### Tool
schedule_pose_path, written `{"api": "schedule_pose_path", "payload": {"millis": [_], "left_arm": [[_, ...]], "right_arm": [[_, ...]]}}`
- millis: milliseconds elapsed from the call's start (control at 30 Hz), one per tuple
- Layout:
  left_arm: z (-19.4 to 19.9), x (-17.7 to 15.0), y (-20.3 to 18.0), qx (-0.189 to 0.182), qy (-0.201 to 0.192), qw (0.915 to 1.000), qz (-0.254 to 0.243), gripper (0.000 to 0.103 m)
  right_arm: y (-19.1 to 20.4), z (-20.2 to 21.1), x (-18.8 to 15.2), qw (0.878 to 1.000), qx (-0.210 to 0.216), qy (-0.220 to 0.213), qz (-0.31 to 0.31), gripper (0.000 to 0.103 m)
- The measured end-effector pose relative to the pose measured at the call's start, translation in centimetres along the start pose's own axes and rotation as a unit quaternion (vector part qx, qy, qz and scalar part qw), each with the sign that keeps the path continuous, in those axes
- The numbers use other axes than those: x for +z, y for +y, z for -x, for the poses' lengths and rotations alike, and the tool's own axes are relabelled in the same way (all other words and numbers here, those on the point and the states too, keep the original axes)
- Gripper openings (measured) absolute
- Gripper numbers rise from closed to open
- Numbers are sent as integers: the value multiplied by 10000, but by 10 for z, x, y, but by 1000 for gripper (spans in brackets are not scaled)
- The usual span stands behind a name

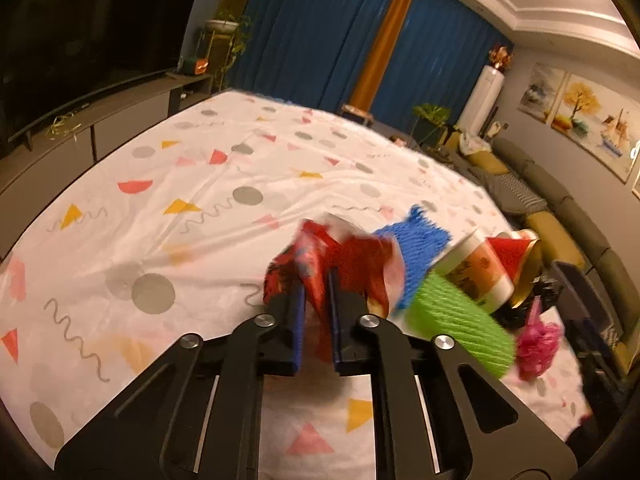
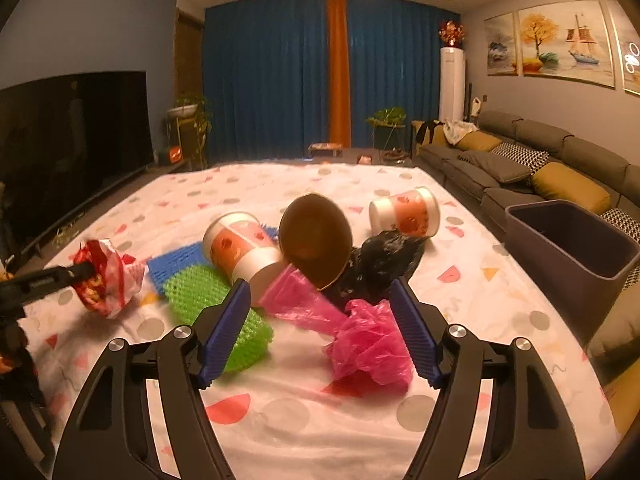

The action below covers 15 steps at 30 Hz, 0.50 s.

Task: Collect trash
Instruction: 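Grasp the crumpled red wrapper with the left tool while the right tool grasps the pink plastic bag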

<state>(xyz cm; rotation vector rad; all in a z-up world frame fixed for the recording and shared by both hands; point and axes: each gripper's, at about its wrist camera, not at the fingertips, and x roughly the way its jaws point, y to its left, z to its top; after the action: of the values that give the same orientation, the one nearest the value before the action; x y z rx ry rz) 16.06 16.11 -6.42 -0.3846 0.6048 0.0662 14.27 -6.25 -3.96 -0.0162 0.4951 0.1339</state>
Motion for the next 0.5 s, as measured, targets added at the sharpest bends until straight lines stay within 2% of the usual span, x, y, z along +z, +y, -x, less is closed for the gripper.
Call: {"api": "schedule_pose_path", "payload": {"millis": [233, 500], "left_arm": [[21, -1, -11, -195, -286, 9993, -102, 0], [38, 3, -14, -390, -487, 9980, -48, 0]], "right_arm": [[7, -21, 2, 9996, -81, 231, 137, 70], [6, -41, 3, 9979, -58, 630, 126, 54]]}}
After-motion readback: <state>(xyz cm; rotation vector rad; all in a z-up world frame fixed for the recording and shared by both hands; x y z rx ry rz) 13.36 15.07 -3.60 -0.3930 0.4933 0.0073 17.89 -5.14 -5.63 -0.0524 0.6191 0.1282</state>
